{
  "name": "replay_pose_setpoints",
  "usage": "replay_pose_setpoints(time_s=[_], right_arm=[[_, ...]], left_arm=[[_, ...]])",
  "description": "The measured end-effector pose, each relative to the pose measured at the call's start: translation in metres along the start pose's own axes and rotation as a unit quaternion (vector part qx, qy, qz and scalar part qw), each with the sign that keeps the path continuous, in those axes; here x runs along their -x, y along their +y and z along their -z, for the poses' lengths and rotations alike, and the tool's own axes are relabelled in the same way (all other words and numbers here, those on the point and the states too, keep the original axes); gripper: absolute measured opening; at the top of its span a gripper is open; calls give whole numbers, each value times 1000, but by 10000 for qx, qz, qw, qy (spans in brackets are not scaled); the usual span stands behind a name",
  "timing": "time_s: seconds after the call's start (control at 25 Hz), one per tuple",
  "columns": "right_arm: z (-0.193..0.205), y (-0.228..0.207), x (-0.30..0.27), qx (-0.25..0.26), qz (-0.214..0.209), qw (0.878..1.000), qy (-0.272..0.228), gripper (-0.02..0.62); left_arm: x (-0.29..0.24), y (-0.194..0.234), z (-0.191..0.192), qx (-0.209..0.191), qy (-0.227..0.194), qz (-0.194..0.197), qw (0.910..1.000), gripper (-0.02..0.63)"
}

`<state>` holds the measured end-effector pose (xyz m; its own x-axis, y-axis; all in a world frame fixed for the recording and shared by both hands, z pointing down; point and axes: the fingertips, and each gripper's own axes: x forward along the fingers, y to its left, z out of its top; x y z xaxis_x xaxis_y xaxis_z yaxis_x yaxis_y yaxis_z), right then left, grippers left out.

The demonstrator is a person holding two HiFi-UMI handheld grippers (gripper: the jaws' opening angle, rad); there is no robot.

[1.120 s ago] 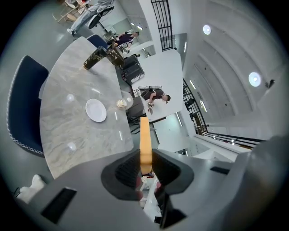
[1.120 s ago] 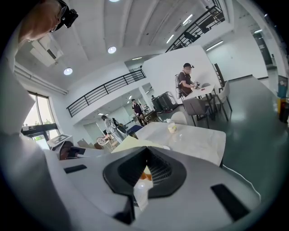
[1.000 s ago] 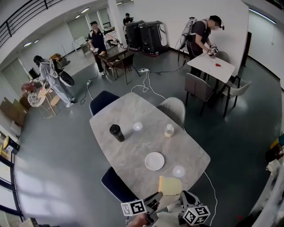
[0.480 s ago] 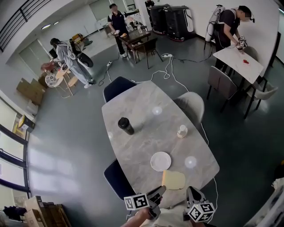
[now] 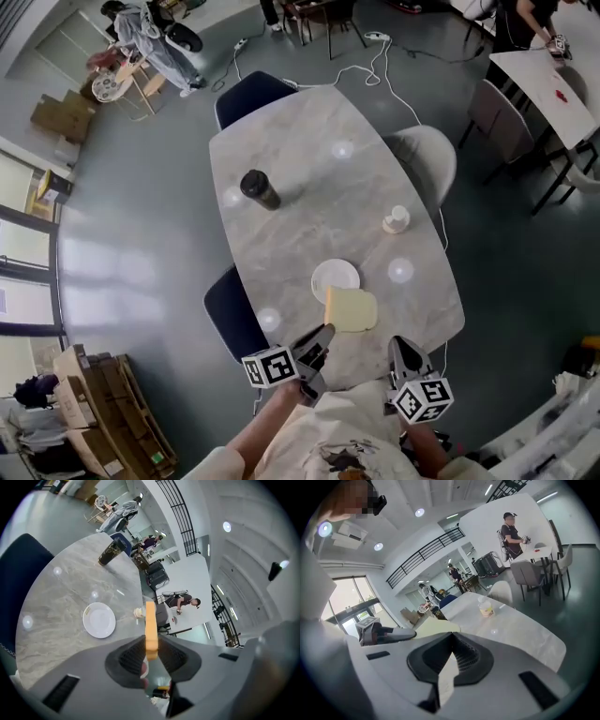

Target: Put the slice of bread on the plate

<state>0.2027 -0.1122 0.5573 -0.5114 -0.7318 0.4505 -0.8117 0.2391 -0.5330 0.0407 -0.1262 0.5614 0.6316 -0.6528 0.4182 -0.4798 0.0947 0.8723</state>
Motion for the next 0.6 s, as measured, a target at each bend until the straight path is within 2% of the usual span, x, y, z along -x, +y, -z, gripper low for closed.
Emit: replay_pose_setpoints(time_s=[0.28,0.6], right_arm=[[10,0,-53,251,-335,9982,434,6],[28,-4,-97,426,-631,9944,735,6]], left_arm=[[-18,38,-7,355,-162,-302,9988,89],[-37,74,-15,375,-279,-556,9974,89]])
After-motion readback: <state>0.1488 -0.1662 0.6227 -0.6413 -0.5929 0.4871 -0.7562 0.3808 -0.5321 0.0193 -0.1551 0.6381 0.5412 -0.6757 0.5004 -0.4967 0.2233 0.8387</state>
